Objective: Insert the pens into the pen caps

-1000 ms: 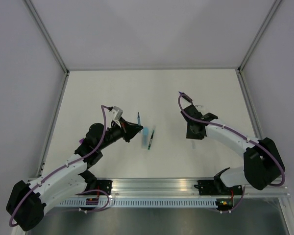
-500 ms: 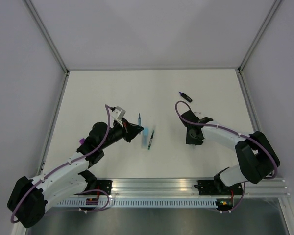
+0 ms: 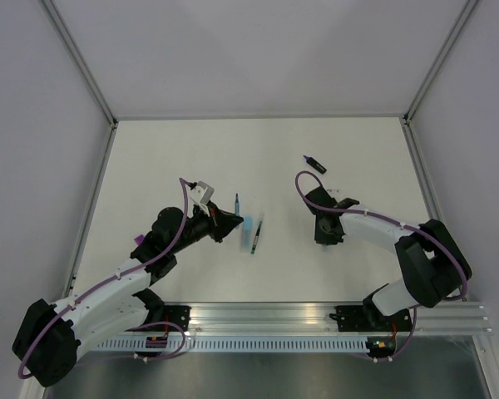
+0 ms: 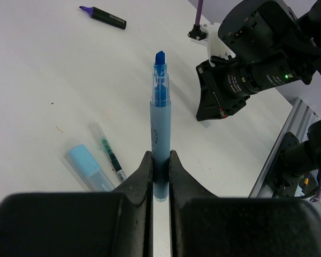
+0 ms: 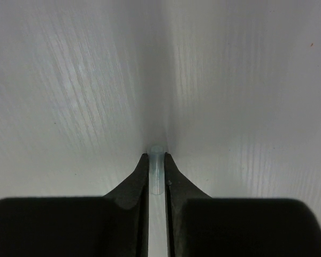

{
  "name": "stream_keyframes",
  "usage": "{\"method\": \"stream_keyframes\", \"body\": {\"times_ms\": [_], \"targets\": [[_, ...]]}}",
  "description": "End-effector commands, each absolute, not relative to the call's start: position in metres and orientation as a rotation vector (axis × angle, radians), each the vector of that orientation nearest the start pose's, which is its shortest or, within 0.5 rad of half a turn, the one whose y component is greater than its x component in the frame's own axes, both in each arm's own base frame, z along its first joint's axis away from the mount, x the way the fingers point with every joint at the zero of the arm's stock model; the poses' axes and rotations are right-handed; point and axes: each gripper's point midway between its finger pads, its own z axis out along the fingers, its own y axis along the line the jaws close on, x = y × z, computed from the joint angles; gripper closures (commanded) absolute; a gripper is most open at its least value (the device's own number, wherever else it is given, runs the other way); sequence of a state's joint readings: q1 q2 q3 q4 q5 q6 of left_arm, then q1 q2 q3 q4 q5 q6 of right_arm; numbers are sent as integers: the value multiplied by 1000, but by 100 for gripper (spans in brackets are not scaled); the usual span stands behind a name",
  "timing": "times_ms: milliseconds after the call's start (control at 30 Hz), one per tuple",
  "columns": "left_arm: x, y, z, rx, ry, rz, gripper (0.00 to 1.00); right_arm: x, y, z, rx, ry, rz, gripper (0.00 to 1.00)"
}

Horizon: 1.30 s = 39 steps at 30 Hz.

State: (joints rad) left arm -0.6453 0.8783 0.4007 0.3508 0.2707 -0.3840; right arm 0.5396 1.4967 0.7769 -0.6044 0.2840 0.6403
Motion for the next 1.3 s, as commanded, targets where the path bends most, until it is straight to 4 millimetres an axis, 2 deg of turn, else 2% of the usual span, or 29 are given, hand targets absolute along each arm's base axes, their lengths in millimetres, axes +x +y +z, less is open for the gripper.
{"method": "stream_keyframes", "body": {"times_ms": [0, 100, 200, 233, 300, 333, 400, 433, 500, 533, 633, 767, 933, 1100, 1267], "targets": [[229, -250, 208, 468, 1673, -977, 98, 217, 107, -9, 168, 2842, -158, 92], [226, -253, 208, 493, 1669, -997, 98, 223, 114, -4, 137, 2836, -119, 100], [220, -261, 209, 545, 1665, -1045, 98, 247, 132, 22, 96, 2770, -18, 100], [217, -265, 213, 567, 1659, -1073, 98, 267, 146, 45, 68, 2714, 47, 100], [204, -278, 213, 654, 1649, -1168, 98, 288, 166, 86, 43, 2618, 169, 100], [201, -282, 216, 670, 1645, -1211, 98, 309, 183, 132, 33, 2486, 285, 100], [187, -292, 224, 736, 1597, -1315, 98, 322, 204, 181, 4, 2338, 420, 100], [183, -296, 221, 741, 1613, -1368, 98, 330, 220, 227, -8, 2177, 546, 100], [172, -301, 228, 793, 1561, -1437, 98, 327, 242, 266, -59, 2025, 670, 100], [169, -303, 229, 804, 1559, -1463, 98, 328, 250, 296, -66, 1901, 735, 100], [154, -304, 240, 852, 1476, -1549, 98, 319, 270, 335, -120, 1727, 849, 100], [136, -299, 259, 870, 1363, -1629, 98, 298, 290, 368, -204, 1571, 996, 100], [131, -295, 263, 850, 1320, -1641, 98, 256, 308, 390, -296, 1421, 1130, 100], [131, -294, 265, 847, 1310, -1638, 98, 234, 318, 386, -332, 1418, 1190, 100], [133, -293, 264, 837, 1311, -1625, 98, 221, 315, 385, -338, 1406, 1213, 100]]}}
